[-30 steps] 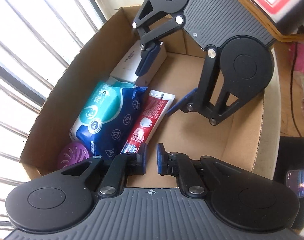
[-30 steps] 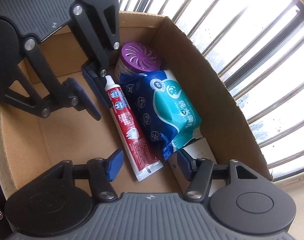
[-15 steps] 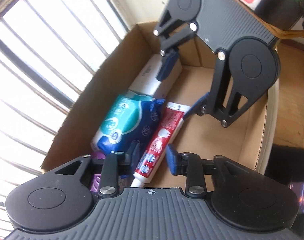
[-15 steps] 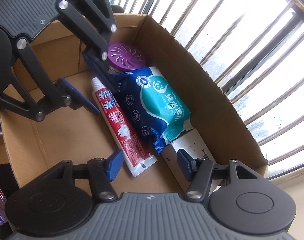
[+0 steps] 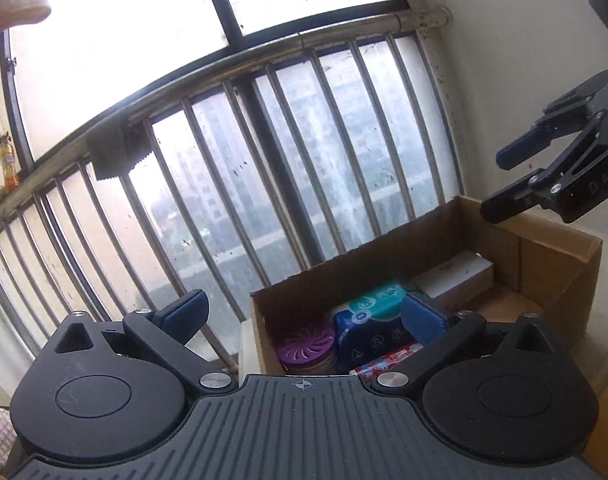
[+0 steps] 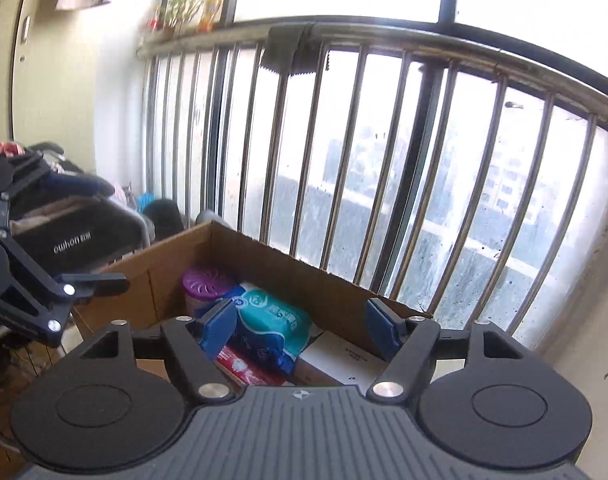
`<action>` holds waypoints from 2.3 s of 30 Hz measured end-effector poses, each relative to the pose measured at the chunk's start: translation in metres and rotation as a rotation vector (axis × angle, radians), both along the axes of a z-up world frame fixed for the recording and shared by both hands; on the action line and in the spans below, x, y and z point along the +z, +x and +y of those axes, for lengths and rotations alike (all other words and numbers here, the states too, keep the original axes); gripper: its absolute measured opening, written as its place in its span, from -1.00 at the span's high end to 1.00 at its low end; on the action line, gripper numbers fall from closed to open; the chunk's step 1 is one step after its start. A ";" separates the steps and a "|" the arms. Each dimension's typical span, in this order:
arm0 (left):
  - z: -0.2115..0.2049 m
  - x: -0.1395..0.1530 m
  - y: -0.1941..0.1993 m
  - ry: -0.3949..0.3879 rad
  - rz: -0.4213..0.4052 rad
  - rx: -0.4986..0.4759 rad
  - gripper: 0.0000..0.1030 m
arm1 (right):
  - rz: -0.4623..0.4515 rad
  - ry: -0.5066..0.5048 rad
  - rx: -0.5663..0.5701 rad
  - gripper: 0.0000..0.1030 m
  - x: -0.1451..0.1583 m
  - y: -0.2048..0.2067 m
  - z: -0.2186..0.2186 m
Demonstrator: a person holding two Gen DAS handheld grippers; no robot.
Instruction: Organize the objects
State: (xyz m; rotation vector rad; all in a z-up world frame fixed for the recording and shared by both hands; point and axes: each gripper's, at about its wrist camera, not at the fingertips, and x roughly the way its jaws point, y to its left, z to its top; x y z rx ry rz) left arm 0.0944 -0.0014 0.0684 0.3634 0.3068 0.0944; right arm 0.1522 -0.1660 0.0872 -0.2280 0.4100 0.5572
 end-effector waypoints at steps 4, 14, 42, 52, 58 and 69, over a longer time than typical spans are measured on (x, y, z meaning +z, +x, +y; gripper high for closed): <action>0.003 -0.024 -0.013 -0.153 0.023 0.001 -1.00 | -0.030 0.151 -0.070 -0.45 0.006 -0.046 -0.016; 0.002 -0.066 -0.007 -0.317 0.005 0.092 -1.00 | -0.065 0.329 -0.210 -0.51 -0.024 -0.100 -0.012; -0.016 -0.085 -0.072 -0.341 -0.095 0.189 -1.00 | -0.082 0.323 -0.281 -0.66 -0.051 -0.112 0.005; -0.015 -0.083 -0.078 -0.346 -0.110 0.199 -1.00 | -0.095 0.324 -0.299 -0.73 -0.049 -0.118 0.001; -0.022 -0.083 -0.078 -0.325 -0.113 0.188 -1.00 | -0.087 0.313 -0.306 -0.79 -0.051 -0.115 0.001; -0.029 -0.090 -0.078 -0.315 -0.085 0.181 -1.00 | -0.083 0.309 -0.350 -0.88 -0.057 -0.122 -0.009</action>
